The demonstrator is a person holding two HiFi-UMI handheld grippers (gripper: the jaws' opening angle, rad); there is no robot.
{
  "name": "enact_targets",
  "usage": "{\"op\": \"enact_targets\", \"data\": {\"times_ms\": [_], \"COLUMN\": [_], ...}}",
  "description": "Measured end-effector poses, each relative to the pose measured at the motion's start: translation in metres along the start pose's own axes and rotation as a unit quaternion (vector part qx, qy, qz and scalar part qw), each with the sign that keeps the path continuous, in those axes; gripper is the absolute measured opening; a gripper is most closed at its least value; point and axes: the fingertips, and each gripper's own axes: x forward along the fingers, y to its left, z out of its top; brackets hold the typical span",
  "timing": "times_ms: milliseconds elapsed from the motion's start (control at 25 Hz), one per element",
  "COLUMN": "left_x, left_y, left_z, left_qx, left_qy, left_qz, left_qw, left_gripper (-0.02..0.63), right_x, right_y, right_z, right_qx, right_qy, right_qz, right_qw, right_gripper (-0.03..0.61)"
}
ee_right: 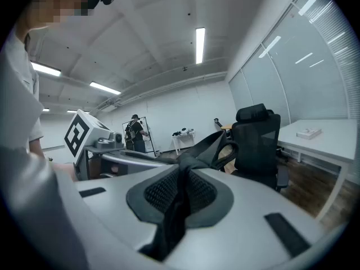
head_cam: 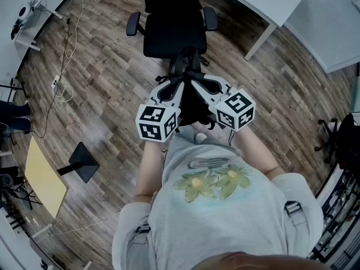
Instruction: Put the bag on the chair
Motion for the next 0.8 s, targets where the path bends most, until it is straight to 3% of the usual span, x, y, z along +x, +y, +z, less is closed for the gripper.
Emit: {"op": "enact_targets", "data": {"times_ms": [400, 800], "left_x": [0.030, 0.072], "left_y": [0.036, 0.088], "left_z": [-0.001, 0.036], "left_qx": [0.008, 0.028], "left_qy": [0.024, 0.030], "left_qz": [-0.018, -0.049], "left_qw": [0.9995, 0.9980], "left_gripper": [0.069, 0.068], "right_x": [0.036, 0.090], "right_y": [-0.027, -0.069], "right_z": [-0.006, 0.023], "right_qx": [0.021, 0.023], "right_qy": [0.007, 0.000], "right_qz": [-0.004, -0.032], "right_qw": [1.000, 0.999], "right_gripper": [0.037, 0.037]}}
